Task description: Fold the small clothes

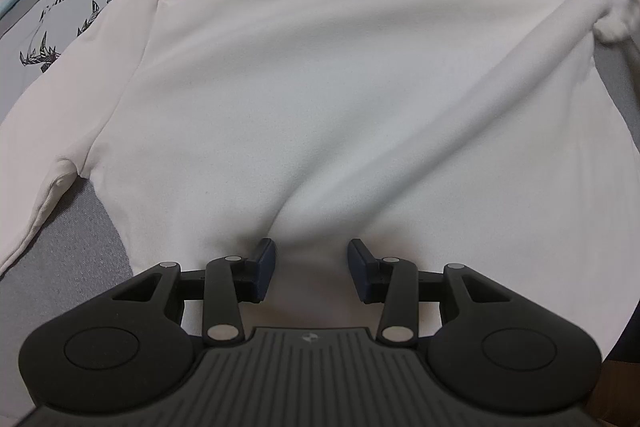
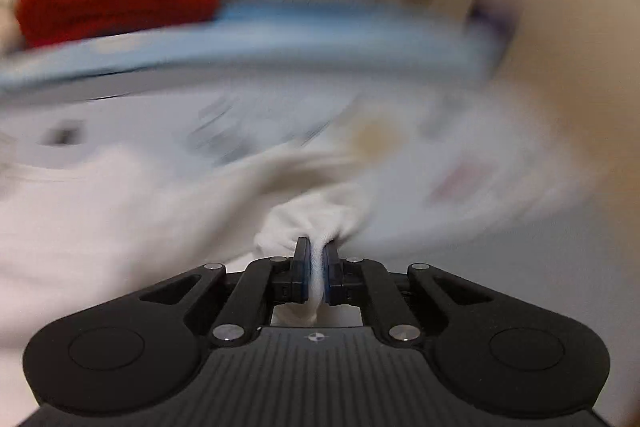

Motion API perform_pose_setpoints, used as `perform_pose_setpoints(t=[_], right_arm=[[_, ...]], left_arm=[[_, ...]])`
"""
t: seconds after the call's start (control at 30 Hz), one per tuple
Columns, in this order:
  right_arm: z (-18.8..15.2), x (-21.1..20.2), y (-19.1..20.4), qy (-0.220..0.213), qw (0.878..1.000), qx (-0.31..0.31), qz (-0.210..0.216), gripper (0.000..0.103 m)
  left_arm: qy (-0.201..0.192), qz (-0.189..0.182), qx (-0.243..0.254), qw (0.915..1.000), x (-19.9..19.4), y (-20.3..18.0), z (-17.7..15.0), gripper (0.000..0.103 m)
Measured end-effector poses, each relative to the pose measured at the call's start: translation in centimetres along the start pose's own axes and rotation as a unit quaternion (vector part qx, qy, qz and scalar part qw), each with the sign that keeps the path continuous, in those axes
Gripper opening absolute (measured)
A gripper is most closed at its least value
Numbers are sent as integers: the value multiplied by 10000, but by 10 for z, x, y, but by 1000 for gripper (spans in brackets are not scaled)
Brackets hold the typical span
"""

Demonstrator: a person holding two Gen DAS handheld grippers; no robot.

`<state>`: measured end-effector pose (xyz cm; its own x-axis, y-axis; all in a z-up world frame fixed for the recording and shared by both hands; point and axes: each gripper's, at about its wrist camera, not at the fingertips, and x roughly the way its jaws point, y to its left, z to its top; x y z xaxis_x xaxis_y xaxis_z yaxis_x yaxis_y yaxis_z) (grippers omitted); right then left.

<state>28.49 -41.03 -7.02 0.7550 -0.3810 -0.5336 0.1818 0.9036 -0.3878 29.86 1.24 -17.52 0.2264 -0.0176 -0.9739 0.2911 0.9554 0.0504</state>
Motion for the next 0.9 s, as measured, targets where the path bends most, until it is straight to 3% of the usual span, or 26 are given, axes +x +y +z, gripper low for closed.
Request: perform_pose_setpoints(t=[0.03, 0.07, 0.17, 0.27, 0.33, 0.4, 0.47, 0.5, 0.57, 0.6, 0.7, 0.77, 0.83, 0.87, 0.9], right_arm=[[-6, 6, -4, 17, 9982, -292, -530, 7], [-15, 18, -11, 300, 9950, -442, -848, 9], [-40, 45, -37, 1059, 9888, -194, -1036, 13], [-50, 46, -67, 1010, 9834, 60, -1508, 13], [-55, 43, -100, 1123, 9795, 814, -1462, 15], [-68, 41, -131, 1308, 9658, 1670, -1489, 15], [-82, 30, -150, 1039, 9578, 2527, -893, 19], [-87, 29, -159, 932, 9440, 3152, -272, 19], [-102, 39, -173, 909, 8886, 4365, 1073, 22], [-109, 48, -174, 1001, 8608, 4758, 1504, 27], [-119, 69, -170, 1311, 8379, 5052, 1595, 45], [-125, 87, -171, 1464, 8145, 5369, 1639, 47], [-133, 100, -175, 1500, 7778, 5860, 1705, 47], [-134, 107, -176, 1492, 7663, 6013, 1702, 47], [-129, 117, -176, 1517, 7647, 6038, 1666, 46]], left_arm=[[5, -6, -4, 10000, 0, 0, 0, 46], [11, -9, -3, 10000, 0, 1, 1, 46], [10, 5, 9, 10000, 0, 0, 1, 46], [-4, -19, -4, 10000, 0, 0, 1, 46], [-13, -43, -13, 10000, 0, 1, 0, 46], [-9, -46, -6, 10000, -1, 2, 0, 46], [1, -36, 9, 10000, 0, 0, 0, 46], [7, -27, 10, 10000, 0, 0, 1, 46], [12, -3, 12, 10000, 0, -2, 1, 46], [10, 13, 21, 10000, 0, -2, 1, 47], [13, -3, 13, 10000, 0, -3, 1, 47], [13, -38, -5, 10000, 1, -2, 1, 47], [16, -53, -3, 10000, 1, -1, 1, 47], [22, -54, -6, 10000, 0, -2, 1, 47], [32, -53, -2, 10000, 1, -2, 2, 47]])
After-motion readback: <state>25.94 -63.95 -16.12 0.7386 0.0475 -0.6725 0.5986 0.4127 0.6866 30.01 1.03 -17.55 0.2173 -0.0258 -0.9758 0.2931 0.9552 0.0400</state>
